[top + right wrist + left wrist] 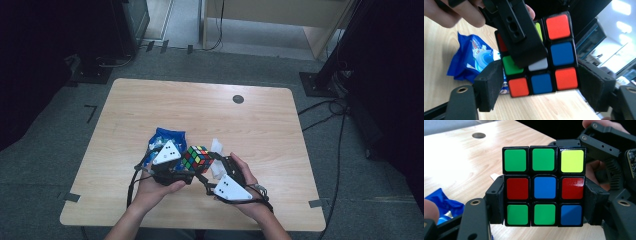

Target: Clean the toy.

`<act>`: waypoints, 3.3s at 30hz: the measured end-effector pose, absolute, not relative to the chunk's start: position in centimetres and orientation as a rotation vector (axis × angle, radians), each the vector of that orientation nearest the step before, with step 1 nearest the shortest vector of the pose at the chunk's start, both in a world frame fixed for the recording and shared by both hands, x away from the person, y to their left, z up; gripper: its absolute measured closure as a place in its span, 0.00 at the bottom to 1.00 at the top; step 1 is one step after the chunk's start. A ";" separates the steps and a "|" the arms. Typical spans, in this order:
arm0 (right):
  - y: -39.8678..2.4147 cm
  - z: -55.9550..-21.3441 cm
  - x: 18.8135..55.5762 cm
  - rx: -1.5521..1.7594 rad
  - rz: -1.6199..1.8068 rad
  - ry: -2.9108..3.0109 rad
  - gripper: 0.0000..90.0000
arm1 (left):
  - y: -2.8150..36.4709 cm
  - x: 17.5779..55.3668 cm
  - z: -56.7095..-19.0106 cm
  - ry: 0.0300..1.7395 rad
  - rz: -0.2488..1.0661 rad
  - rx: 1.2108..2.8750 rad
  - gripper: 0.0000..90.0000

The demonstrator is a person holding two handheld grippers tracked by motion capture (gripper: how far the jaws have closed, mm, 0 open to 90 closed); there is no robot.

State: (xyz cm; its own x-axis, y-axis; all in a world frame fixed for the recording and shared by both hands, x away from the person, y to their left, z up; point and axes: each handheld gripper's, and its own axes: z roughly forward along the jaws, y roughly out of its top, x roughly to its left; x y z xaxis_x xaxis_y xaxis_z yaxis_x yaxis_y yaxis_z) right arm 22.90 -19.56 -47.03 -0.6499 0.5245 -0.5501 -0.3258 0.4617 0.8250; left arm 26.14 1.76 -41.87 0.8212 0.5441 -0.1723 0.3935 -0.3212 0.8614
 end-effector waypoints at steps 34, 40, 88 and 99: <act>-19.4 -47.2 22.6 0.488 1.419 1.918 0.39 | 2.5 26.9 -42.1 0.799 0.030 1.863 0.36; -18.9 -47.4 22.4 0.500 1.390 1.923 0.38 | 2.5 26.8 -42.2 0.810 0.030 1.871 0.38; -19.6 -43.7 21.7 1.148 1.627 1.721 0.38 | -1.8 23.4 -44.7 0.687 0.394 1.791 0.25; -19.4 -44.0 21.7 1.175 1.656 1.721 0.38 | -1.6 23.5 -44.9 0.691 0.398 1.788 0.37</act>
State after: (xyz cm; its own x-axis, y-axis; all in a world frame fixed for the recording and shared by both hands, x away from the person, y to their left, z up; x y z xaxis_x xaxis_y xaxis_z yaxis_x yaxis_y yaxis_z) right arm 21.67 -19.43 -43.98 -0.5193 0.8259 0.2196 0.2515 -0.0979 0.9629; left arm 23.49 -1.61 -44.93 0.7715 0.6323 -0.0708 0.2553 -0.2057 0.9447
